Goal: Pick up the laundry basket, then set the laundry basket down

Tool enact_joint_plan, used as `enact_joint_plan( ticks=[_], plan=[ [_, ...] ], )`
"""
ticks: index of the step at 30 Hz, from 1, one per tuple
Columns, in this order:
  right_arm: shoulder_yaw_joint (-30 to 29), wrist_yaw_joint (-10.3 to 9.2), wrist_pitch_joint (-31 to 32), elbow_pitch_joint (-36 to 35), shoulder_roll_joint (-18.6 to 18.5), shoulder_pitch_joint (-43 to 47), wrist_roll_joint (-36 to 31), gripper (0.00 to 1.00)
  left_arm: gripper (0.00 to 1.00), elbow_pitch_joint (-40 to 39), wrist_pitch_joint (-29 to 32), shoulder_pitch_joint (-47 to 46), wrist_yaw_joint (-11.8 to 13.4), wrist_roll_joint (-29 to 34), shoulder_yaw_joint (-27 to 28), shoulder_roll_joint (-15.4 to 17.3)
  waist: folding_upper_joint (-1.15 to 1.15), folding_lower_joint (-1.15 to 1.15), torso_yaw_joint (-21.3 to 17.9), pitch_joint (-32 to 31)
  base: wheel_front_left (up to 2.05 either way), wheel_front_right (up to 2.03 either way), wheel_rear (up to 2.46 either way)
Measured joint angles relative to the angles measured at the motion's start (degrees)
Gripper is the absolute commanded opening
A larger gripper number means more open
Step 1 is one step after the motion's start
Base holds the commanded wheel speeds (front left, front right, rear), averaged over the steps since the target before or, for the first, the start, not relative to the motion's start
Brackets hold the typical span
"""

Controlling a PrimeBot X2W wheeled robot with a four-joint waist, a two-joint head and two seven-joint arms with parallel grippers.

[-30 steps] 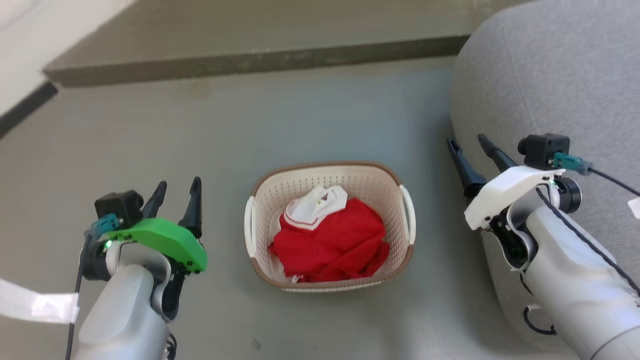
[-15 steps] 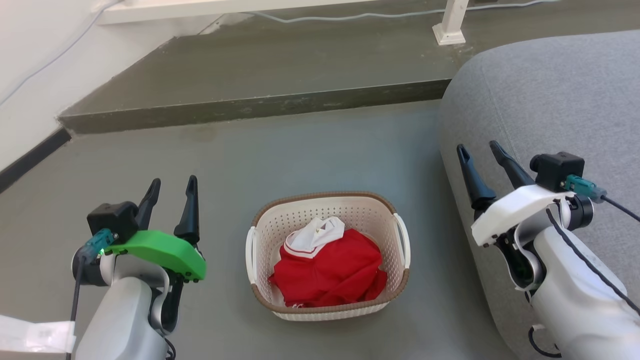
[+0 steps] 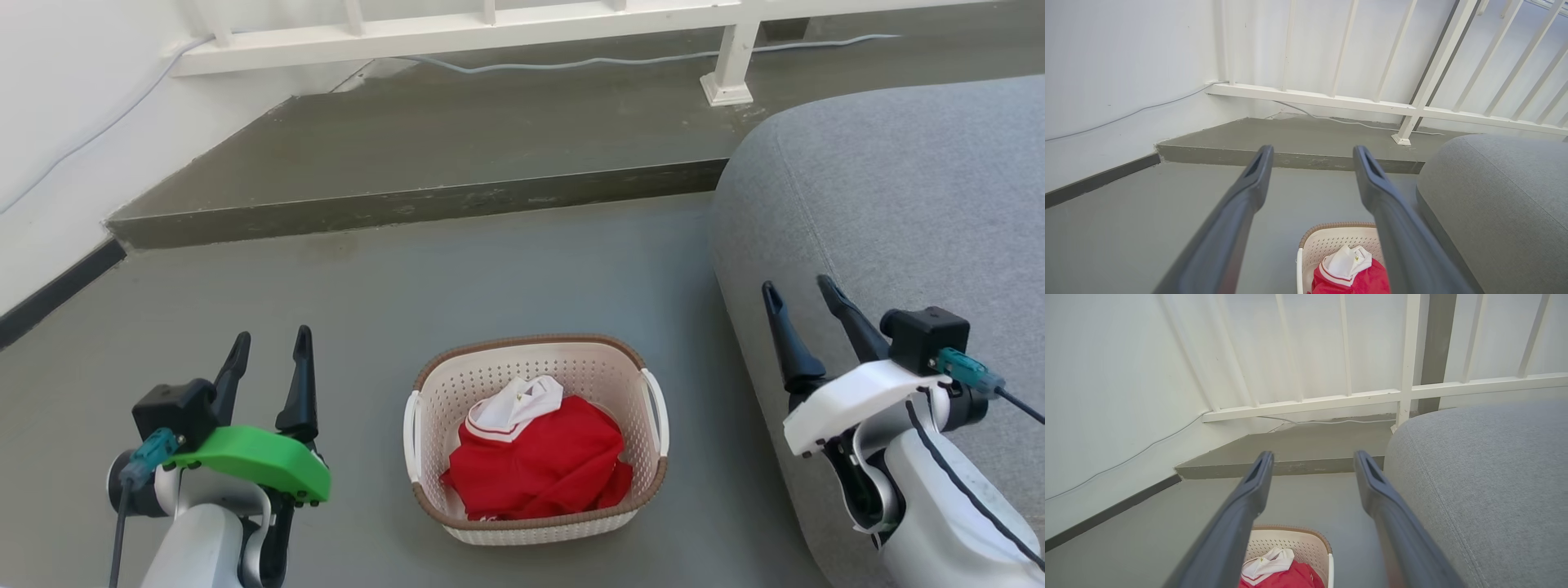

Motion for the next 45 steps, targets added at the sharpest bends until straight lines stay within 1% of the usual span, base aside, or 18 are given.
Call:
enact_joint_plan(
  ticks=[2,13,19,28,35,44,45],
  plan=[
    [-0.68,-0.34,0.00,-1.15,0.05,0.81,-0.41,1.00,1.00,-0.92,0.00,0.64,0.00,0.47,0.51,-0.03,0.00,0.00,-0.03,-0.05,0.00,0.00,0.00],
    [-2.79,-0.35,-0.01,-4.48,0.57,4.75,-2.72,1.00,1.00,-4.19,0.00,3.84,-0.01,2.54,1.54,-0.37,0.00,0.00,-0.17,-0.32,0.00,0.00,0.00],
    [-3.68,-0.32,-0.01,-5.43,0.75,6.20,-3.30,1.00,1.00,-5.34,0.00,5.13,-0.02,3.99,1.76,-1.02,0.00,0.00,-0.24,-0.44,0.00,0.00,0.00],
    [-4.70,-0.23,-0.01,-6.45,1.11,7.56,-4.98,1.00,1.00,-6.66,-0.01,5.99,-0.10,4.45,2.10,-1.32,0.00,0.00,-0.19,0.12,0.00,0.00,0.00],
    [-5.58,0.35,-0.01,-7.03,2.12,7.64,-5.76,1.00,1.00,-7.08,0.00,6.80,-0.52,5.08,2.55,-1.41,0.00,0.00,-0.19,0.46,0.00,0.00,0.00],
    [-6.23,1.13,-0.01,-7.30,2.50,8.62,-6.30,1.00,1.00,-7.00,-0.01,6.89,-0.93,5.39,2.83,-1.51,0.00,0.00,-0.16,0.65,0.00,0.00,0.00],
    [-6.30,1.14,-0.01,-7.30,2.56,8.63,-6.35,0.00,0.00,-6.81,0.00,6.90,-1.03,5.34,2.80,-1.52,0.00,0.00,-0.15,0.65,0.00,0.00,0.00]
  ],
)
